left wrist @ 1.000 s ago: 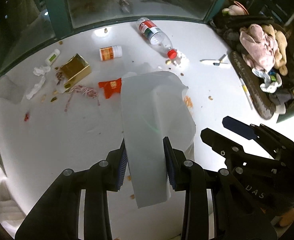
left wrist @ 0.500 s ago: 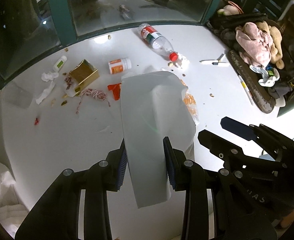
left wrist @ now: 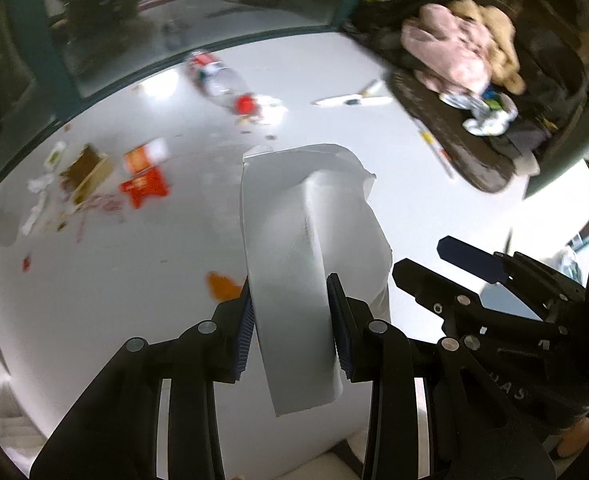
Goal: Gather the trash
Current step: 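Carry the white paper wrapper in the left gripper over the trash bin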
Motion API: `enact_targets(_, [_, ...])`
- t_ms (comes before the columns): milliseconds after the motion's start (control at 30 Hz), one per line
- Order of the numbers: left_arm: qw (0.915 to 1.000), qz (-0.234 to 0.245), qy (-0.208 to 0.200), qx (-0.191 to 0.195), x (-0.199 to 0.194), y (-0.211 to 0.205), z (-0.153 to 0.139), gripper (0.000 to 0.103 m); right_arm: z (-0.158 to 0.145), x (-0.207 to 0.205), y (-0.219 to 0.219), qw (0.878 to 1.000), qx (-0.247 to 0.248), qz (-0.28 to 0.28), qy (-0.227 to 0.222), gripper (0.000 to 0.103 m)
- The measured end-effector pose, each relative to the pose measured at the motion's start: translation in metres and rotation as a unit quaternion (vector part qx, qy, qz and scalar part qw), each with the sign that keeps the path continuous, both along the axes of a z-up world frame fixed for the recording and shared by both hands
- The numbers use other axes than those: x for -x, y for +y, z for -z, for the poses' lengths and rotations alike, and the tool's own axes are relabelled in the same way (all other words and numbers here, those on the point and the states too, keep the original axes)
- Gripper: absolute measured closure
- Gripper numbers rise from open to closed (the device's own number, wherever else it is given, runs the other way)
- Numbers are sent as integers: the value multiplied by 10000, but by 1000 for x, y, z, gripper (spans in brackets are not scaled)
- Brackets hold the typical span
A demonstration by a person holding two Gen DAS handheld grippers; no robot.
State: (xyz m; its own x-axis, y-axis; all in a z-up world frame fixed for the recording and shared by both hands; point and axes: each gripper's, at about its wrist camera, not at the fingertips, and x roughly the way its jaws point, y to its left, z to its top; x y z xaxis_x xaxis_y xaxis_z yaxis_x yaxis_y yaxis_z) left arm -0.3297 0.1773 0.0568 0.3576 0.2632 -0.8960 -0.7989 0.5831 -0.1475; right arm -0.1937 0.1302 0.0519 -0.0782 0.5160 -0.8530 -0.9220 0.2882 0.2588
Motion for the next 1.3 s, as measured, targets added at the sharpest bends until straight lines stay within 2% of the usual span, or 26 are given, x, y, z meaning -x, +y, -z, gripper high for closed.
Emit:
enact_targets(400, [9956, 923, -129, -52, -107, -70, -13, 71, -17, -88, -92, 9950, -65, 985, -121, 51])
enact_targets(800, [9828, 1835, -181, -81, -195, -128, -21, 71, -25, -150, -168, 9825, -138, 1848, -172, 51])
enact_targets(1000, [9712, 2359, -283, -197, -241, -155, -35, 71, -37, -184, -208, 9704, -283, 2391, -199, 51])
enact_targets(1133, [9605, 2733, -410, -316, -274, -178, -49, 71, -47, -204, -238, 9614, -394, 2706, -313, 51])
enact_targets(1233, [9499, 3068, -489, -343, -301, -201, -57, 71, -54, -219, -267, 9514, -440, 3023, -396, 51])
enact_targets(1300, [9398, 3355, -532, -371, -322, -221, -61, 71, -59, -231, -290, 9423, -472, 3283, -456, 51])
